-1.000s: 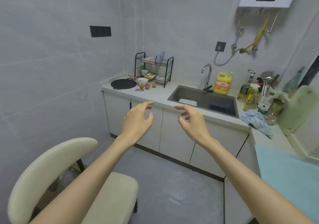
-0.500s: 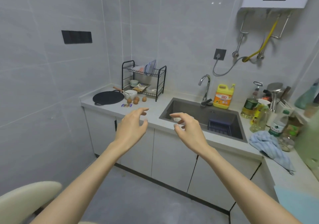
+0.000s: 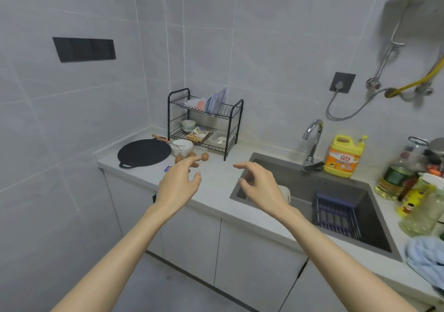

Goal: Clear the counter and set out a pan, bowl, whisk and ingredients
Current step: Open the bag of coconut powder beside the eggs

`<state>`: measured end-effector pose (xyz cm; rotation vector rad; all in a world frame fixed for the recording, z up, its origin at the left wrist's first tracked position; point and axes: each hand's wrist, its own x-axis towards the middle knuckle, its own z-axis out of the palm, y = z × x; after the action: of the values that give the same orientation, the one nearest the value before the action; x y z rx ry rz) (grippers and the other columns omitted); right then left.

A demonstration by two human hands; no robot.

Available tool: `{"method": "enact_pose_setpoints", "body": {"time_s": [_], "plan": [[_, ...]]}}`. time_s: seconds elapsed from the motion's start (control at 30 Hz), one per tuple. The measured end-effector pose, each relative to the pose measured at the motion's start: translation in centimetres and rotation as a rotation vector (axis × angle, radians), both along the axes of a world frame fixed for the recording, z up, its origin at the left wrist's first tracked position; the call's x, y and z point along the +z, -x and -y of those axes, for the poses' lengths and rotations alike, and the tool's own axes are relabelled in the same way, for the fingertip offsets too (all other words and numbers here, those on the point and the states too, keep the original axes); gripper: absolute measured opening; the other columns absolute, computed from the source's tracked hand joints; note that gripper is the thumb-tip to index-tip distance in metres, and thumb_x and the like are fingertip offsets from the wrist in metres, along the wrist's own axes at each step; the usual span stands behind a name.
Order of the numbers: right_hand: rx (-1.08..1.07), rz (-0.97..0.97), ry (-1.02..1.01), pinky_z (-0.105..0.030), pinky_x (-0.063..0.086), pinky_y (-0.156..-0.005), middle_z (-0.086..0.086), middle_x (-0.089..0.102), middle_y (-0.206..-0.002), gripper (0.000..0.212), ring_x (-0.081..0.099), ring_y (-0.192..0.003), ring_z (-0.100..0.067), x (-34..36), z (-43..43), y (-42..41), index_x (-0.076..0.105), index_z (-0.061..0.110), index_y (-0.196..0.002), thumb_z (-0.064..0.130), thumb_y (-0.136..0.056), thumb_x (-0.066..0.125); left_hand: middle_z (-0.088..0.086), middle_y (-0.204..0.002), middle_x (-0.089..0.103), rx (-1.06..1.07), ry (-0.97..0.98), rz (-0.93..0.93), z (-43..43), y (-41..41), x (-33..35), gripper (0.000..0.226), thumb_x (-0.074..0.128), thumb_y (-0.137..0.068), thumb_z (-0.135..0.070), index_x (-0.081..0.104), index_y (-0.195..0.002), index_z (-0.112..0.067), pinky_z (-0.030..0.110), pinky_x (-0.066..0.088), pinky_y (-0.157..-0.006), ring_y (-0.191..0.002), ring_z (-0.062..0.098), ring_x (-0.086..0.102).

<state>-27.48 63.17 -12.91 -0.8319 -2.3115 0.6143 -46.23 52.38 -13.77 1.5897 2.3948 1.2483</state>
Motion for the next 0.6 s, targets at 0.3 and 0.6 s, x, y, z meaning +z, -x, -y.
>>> {"method": "enact_pose_setpoints", "body": {"time_s": [0.3, 0.6], "plan": [[0.132, 0.015, 0.059, -0.023, 0.046, -0.085, 0.011, 0.055, -0.123, 0.038, 0.054, -0.098, -0.009, -4.3, -12.8, 12.2, 0.056, 0.027, -0.126, 0.014, -0.090, 0.056, -0.013, -0.113, 0.062, 0.099, 0.111, 0.036, -9.7, 10.8, -3.9, 0.037, 0.057, -0.089, -0.022, 0.055, -0.125, -0.031, 0.033, 0.048, -0.085, -0.099, 0.011, 0.059], [0.147, -0.015, 0.151, -0.029, 0.048, -0.088, 0.006, 0.057, -0.125, 0.036, 0.054, -0.098, -0.008, -6.1, -26.1, 23.0, 0.056, 0.025, -0.126, 0.015, -0.091, 0.053, -0.007, -0.124, 0.062, 0.130, 0.153, 0.088, -21.7, 20.9, -4.3, 0.042, 0.056, -0.088, -0.024, 0.053, -0.130, -0.027, 0.040, 0.051, -0.091, -0.107, 0.013, 0.059]]}}
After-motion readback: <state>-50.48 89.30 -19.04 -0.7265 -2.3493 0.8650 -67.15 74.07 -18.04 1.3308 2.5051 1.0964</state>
